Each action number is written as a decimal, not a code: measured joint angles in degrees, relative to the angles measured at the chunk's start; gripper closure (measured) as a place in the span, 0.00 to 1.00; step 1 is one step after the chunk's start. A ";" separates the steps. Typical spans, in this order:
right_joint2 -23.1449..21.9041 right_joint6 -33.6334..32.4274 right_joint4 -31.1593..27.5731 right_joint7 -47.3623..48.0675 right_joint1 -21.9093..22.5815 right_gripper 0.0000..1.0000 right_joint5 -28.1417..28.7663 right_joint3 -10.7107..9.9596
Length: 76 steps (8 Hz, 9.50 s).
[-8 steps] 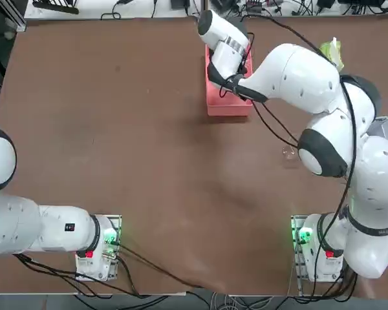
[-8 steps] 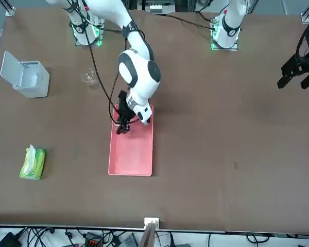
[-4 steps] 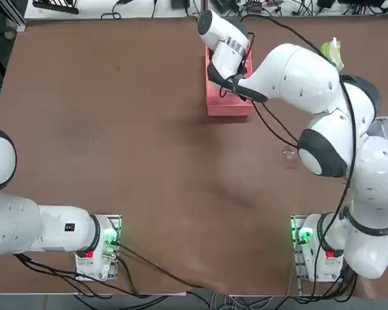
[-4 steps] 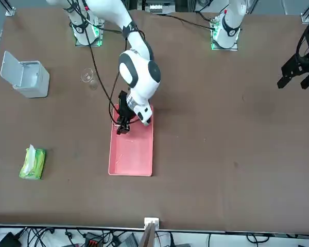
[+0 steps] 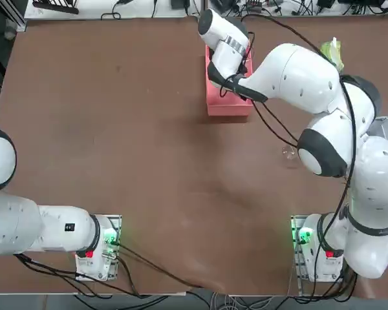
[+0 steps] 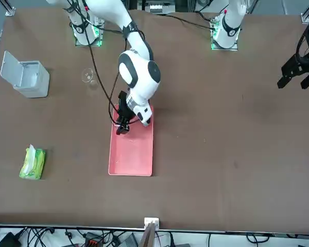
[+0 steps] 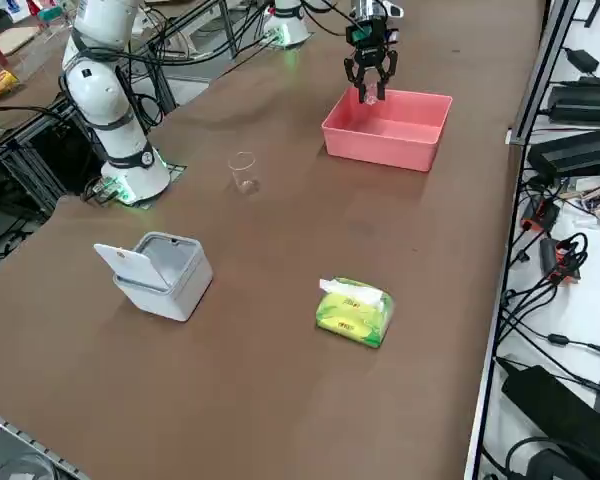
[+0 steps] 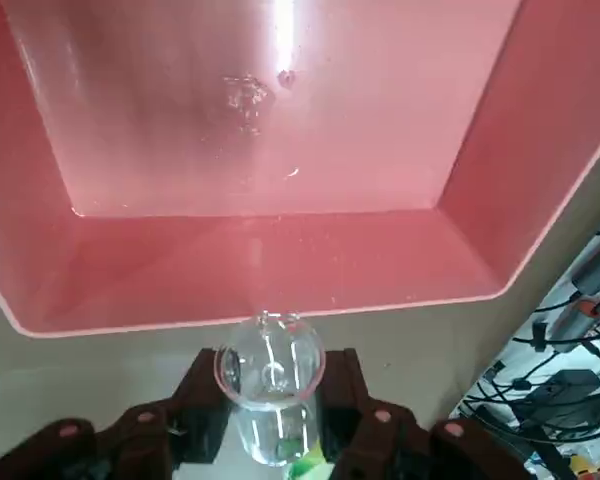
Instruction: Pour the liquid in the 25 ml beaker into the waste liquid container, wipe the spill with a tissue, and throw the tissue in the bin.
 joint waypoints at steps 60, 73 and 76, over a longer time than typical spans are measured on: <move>4.85 -11.73 3.35 -66.80 -52.96 0.00 76.98 -13.65; 11.44 15.26 4.15 -12.66 -38.48 0.01 57.77 -24.07; 11.56 15.26 3.92 -11.83 -38.78 0.09 57.09 -24.36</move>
